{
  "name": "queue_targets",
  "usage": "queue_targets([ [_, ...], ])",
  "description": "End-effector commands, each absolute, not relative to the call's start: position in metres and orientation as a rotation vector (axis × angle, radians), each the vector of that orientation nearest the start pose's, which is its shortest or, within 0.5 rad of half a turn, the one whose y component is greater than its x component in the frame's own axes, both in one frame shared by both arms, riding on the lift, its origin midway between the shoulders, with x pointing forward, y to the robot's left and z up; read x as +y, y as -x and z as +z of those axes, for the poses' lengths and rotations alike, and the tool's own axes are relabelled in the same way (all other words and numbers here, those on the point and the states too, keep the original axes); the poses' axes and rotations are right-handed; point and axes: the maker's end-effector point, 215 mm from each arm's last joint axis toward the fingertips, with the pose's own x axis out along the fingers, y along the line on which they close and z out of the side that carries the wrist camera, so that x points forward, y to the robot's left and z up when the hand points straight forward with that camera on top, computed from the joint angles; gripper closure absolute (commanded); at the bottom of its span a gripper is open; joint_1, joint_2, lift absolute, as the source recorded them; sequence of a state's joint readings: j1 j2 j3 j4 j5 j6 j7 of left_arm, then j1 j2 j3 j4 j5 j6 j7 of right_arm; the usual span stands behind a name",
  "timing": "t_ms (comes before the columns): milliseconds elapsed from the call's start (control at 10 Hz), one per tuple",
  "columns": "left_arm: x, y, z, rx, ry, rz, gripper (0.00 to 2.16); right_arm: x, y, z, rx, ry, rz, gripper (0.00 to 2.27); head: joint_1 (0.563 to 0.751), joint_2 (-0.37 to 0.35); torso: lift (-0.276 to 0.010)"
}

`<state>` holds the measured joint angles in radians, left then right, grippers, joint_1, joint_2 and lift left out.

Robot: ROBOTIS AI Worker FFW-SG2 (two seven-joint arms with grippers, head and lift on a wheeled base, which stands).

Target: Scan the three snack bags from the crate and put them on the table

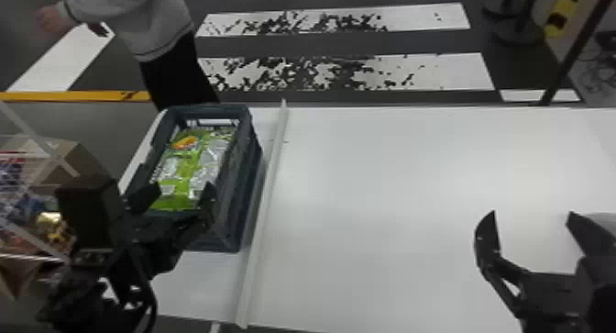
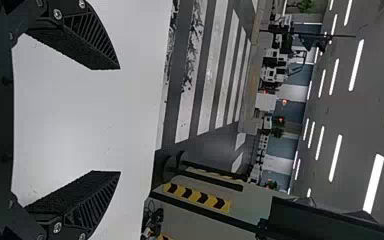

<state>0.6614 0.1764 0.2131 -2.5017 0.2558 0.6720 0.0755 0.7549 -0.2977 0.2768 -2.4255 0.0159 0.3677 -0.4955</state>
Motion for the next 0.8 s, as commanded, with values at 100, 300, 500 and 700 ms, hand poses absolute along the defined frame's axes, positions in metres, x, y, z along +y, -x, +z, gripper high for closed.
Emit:
queue_targets([
  [100,0.329,-0.430,-0.348,0.444,-0.022,0.094,0.15,-0.195,-0.346,-0.354,0.294,0.210,-0.090,0.14,0.695,0.181,-0.094],
  [300,0.344,-0.459,-0.364,0.531,-0.016,0.121,0.15,-0.191,-0.343,-0.362,0.318,0.244,-0.077,0.14,0.695,0.197,-0.094],
  [500,0.354,-0.480,-0.378,0.571,-0.004,0.138,0.16,-0.195,-0.345,-0.368,0.338,0.273,-0.080,0.14,0.695,0.212,-0.094],
  [700,0.357,-0.489,-0.399,0.646,-0.002,0.139,0.16,-0.197,-0.347,-0.371,0.341,0.289,-0.080,0.14,0.695,0.214,-0.094],
])
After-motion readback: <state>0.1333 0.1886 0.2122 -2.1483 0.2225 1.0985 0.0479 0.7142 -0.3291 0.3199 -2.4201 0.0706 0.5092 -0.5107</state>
